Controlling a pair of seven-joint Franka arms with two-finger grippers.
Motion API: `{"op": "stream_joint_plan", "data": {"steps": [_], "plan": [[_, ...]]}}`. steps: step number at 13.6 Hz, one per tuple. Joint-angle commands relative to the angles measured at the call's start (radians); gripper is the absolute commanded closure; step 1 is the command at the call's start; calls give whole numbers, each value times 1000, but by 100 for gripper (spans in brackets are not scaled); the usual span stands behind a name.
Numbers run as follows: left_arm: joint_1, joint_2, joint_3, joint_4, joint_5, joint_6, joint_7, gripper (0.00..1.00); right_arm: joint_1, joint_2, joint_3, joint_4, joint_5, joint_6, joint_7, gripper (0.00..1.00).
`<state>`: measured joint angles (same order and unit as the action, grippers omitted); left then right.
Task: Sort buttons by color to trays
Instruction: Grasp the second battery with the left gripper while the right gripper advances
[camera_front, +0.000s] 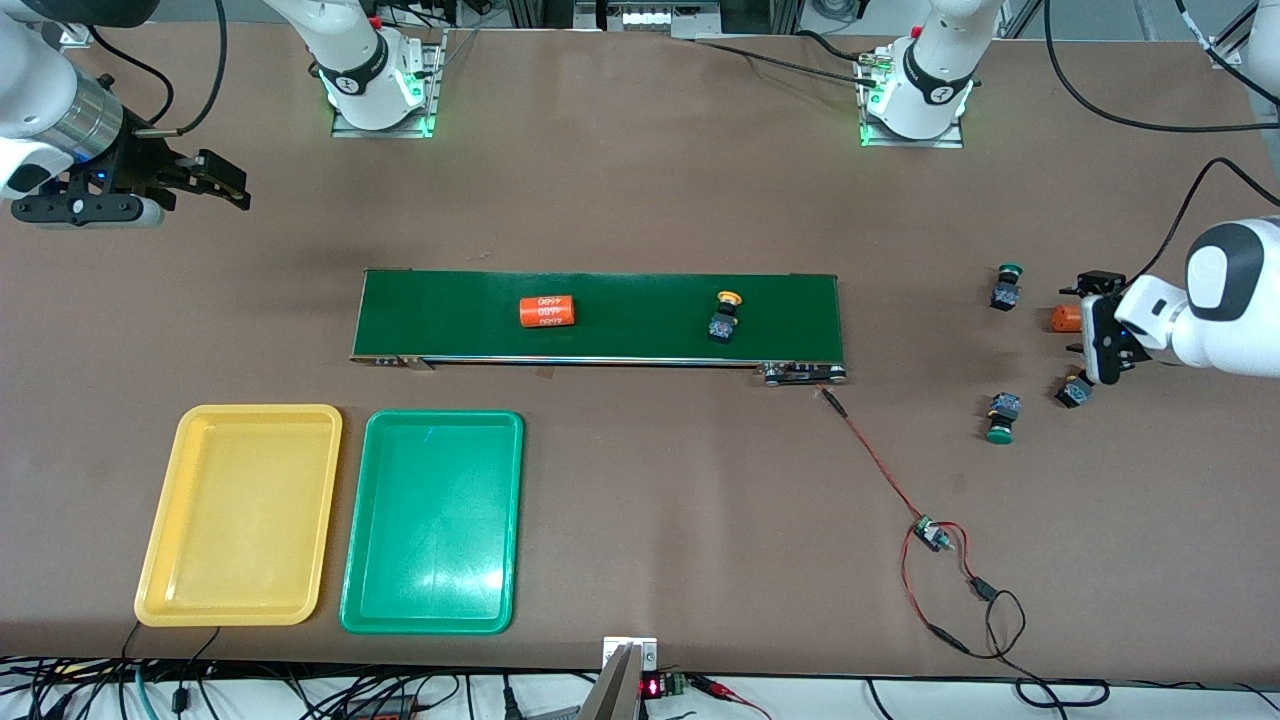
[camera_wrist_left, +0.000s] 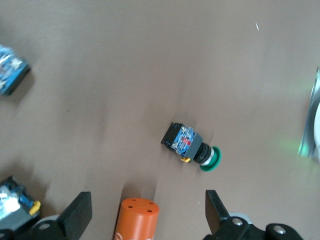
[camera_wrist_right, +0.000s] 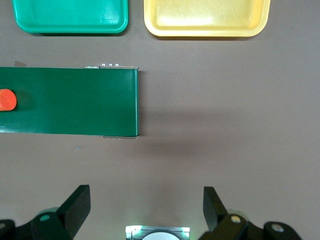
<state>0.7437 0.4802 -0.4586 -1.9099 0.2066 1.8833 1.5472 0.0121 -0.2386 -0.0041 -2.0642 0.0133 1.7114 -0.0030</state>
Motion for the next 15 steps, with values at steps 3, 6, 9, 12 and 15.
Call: {"op": "stream_joint_plan", "data": {"steps": [3,6,9,12,15], "plan": [[80,-83,-3,-153,17,163,223,0,0,-28,3,-27,11,23,12,0],[135,-81,-3,-202,17,241,263,0,0,-25,4,-20,11,24,12,0],[181,-74,-3,-241,17,295,290,0,2,-25,6,-17,13,24,12,0],[213,-71,-3,-273,17,319,326,0,14,-25,19,-8,13,24,14,0],[230,-69,-3,-288,17,342,384,1,12,-21,36,-5,13,40,34,0]]}}
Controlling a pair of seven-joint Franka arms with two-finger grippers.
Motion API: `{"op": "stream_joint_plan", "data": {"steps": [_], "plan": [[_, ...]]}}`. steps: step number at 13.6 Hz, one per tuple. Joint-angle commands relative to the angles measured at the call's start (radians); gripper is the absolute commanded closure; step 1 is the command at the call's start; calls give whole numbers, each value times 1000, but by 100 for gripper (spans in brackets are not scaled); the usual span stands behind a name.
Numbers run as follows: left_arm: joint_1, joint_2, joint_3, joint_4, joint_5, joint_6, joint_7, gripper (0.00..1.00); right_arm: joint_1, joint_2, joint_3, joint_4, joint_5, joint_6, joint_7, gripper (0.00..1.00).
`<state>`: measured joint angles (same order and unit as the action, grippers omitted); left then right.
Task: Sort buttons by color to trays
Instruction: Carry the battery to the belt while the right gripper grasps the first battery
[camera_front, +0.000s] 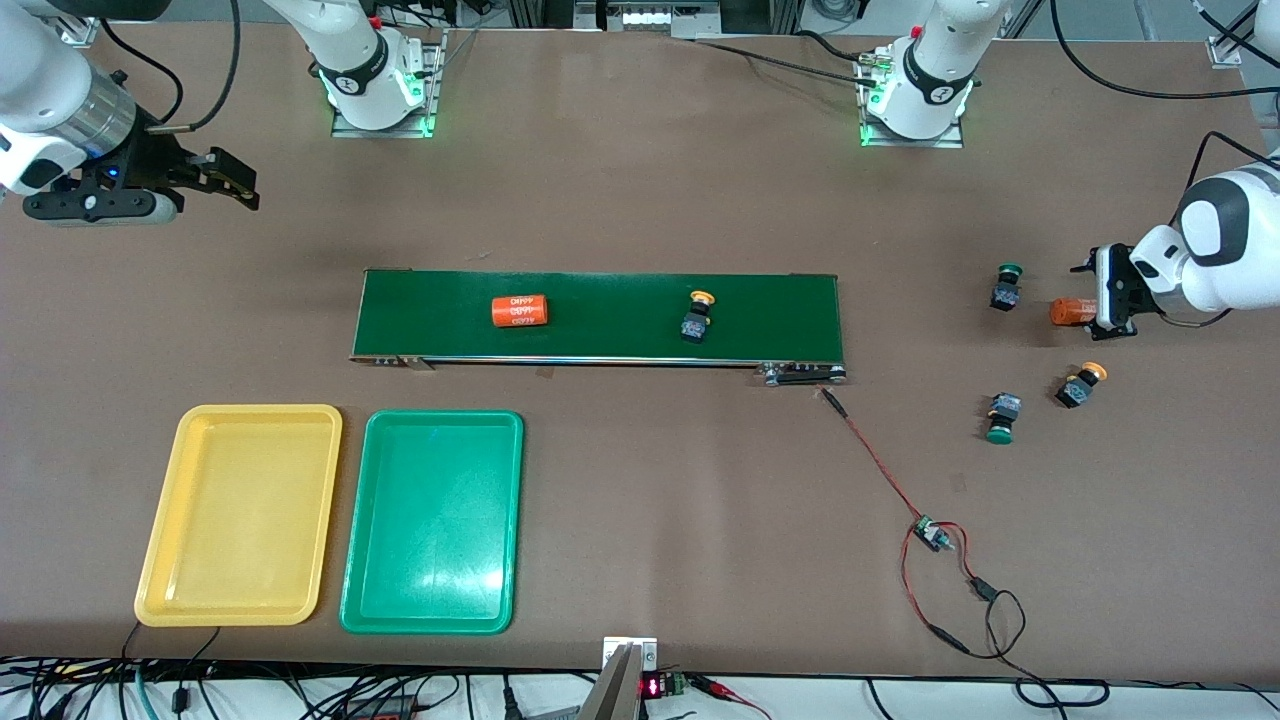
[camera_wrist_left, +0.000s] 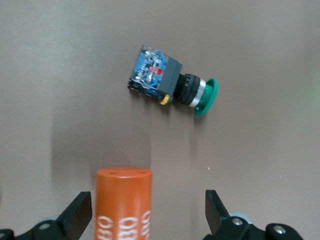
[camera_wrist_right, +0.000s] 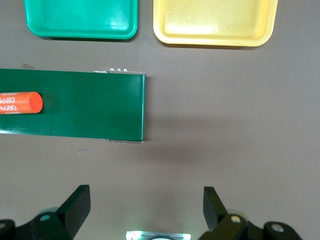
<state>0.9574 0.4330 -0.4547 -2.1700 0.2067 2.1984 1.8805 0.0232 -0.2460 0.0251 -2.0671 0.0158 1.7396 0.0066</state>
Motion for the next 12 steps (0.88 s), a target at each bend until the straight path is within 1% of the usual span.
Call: {"op": "stream_joint_plan", "data": {"steps": [1,3,5,6,9,11,12], "plan": [[17,-22,-7,-28,17,30,66,3,3,-13,7,-4,10,17,24,0],[17,-22,-7,-28,17,58,81,3,4,2,9,-10,18,60,29,0],[17,-14,-9,-25,16,87,138,5,12,33,9,-11,102,99,32,0],[18,-8,-7,-24,16,92,149,6,24,46,12,-10,121,122,44,0],[29,3,-6,-24,16,147,231,15,66,77,16,-10,127,164,156,0],[32,9,2,-24,13,153,241,16,96,93,16,-8,127,172,217,0],[32,12,5,-25,11,153,241,19,109,103,16,-8,127,179,263,0]]}}
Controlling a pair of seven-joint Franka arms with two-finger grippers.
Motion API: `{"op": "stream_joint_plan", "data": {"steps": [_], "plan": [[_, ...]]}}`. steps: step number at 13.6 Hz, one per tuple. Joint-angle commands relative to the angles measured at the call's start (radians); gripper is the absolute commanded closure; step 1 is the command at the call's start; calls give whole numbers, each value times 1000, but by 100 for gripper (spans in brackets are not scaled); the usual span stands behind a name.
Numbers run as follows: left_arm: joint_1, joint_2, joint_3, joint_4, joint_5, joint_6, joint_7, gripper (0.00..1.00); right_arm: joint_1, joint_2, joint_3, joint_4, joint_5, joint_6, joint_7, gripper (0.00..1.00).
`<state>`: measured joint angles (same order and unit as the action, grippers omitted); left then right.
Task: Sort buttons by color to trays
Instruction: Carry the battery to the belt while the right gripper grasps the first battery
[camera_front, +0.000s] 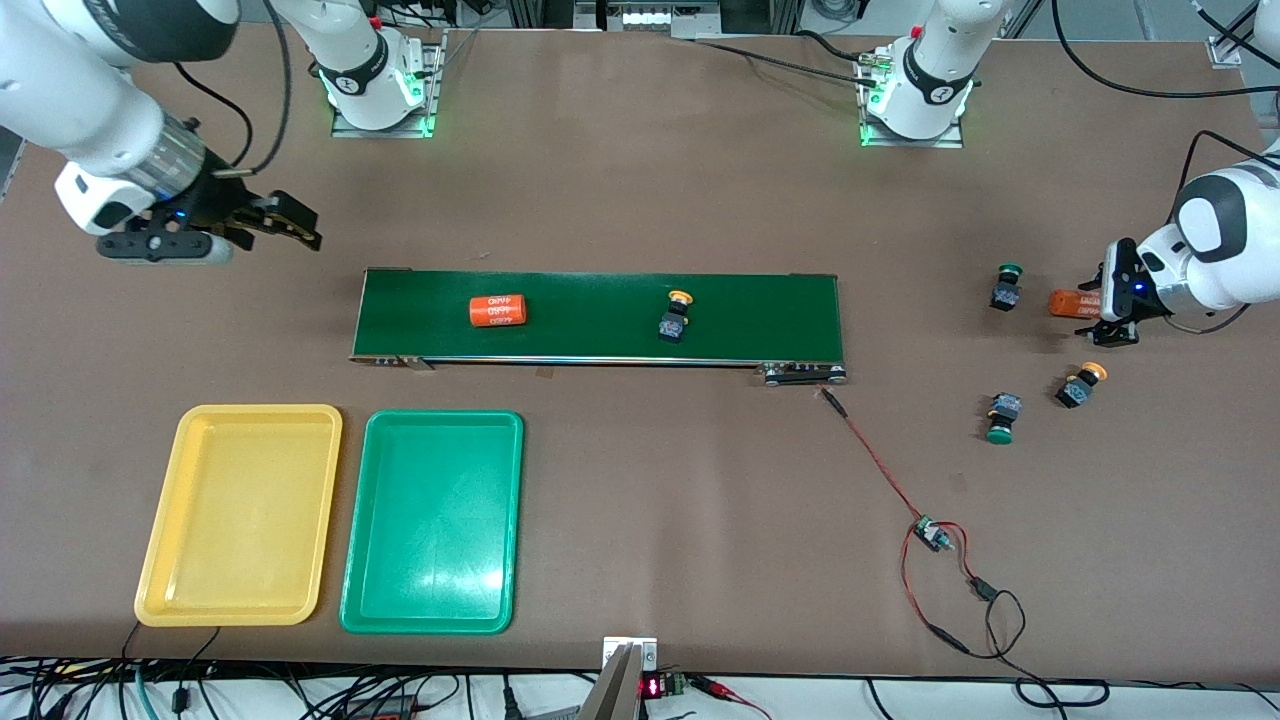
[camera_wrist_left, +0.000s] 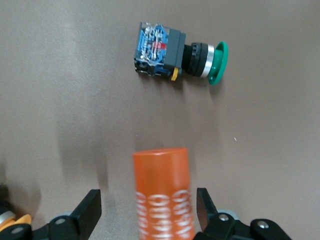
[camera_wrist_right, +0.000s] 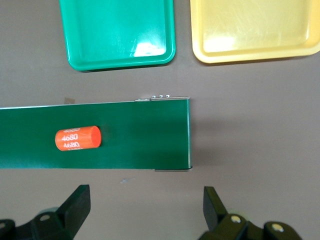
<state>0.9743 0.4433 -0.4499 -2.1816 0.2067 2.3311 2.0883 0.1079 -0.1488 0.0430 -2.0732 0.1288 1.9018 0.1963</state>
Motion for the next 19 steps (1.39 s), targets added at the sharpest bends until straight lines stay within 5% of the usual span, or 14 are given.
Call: {"op": "stream_joint_plan", "data": {"steps": [1,3,8,19], "plan": [[15,2,8,-14,10,21,33,23,36,23,0,-1,14,23,109,0],[17,2,14,-15,5,22,32,39,73,41,0,-1,11,42,121,0],[14,-37,20,-14,0,-18,30,99,75,91,14,-2,-9,76,28,0],[-319,-208,2,40,-305,-236,-177,100,67,153,17,-4,9,129,87,0]]}}
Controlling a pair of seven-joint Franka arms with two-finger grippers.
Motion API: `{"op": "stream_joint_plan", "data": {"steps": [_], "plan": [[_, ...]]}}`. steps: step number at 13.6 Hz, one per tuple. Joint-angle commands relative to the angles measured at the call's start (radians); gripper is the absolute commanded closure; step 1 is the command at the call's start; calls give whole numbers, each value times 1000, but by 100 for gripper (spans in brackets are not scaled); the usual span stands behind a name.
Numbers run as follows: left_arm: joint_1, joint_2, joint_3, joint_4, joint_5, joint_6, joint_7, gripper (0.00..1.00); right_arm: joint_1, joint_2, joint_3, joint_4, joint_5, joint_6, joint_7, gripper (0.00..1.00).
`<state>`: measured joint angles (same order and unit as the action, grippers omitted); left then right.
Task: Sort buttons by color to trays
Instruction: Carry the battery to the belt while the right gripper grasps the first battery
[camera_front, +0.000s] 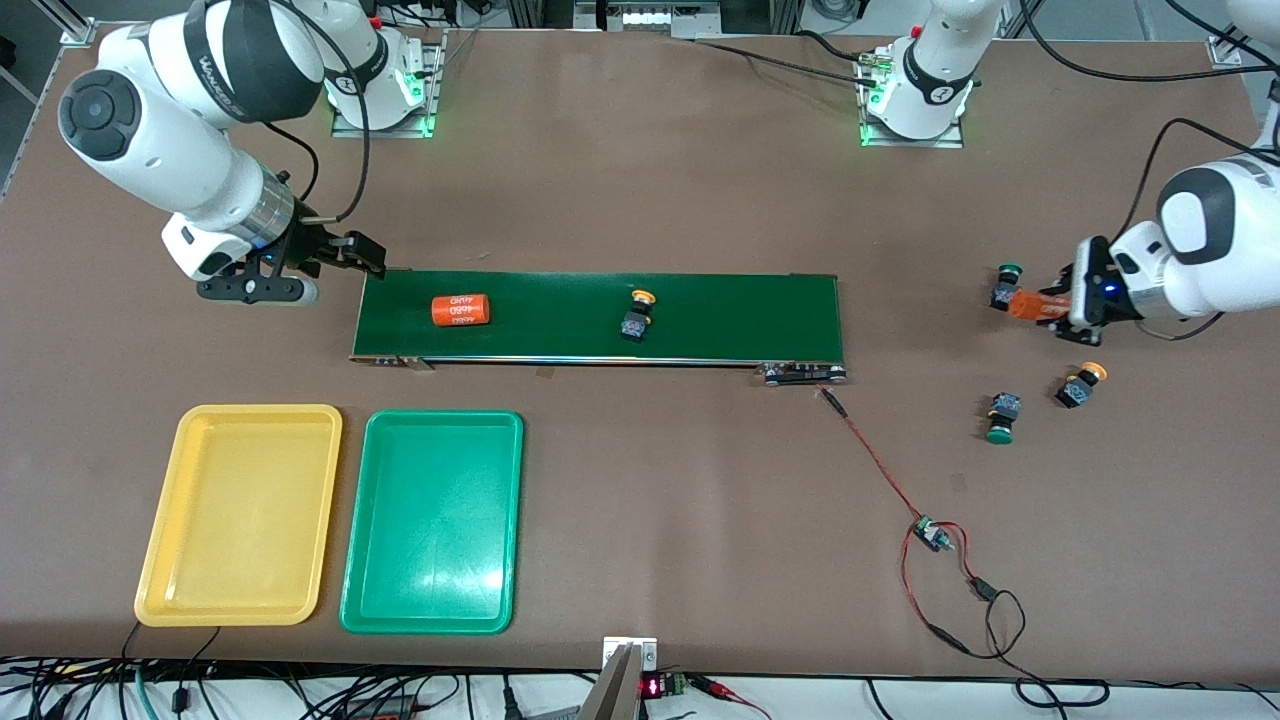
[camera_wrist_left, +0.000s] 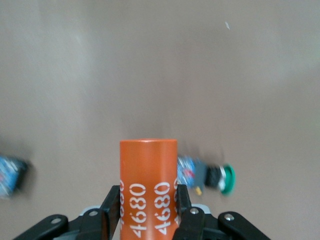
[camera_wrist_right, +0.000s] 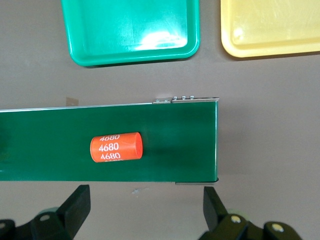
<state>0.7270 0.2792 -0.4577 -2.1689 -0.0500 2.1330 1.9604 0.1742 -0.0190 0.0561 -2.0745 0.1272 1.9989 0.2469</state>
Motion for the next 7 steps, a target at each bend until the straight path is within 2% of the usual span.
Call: {"op": "stream_joint_plan", "data": {"steps": [1,7], "plan": [[-118,-61,8,43,-54,-41,-79,100,13,37,5,-2,11,46,102,0],[-391,-80,10,93,-152,-35,-315,100,94,102,5,2,9,116,273,0]]}}
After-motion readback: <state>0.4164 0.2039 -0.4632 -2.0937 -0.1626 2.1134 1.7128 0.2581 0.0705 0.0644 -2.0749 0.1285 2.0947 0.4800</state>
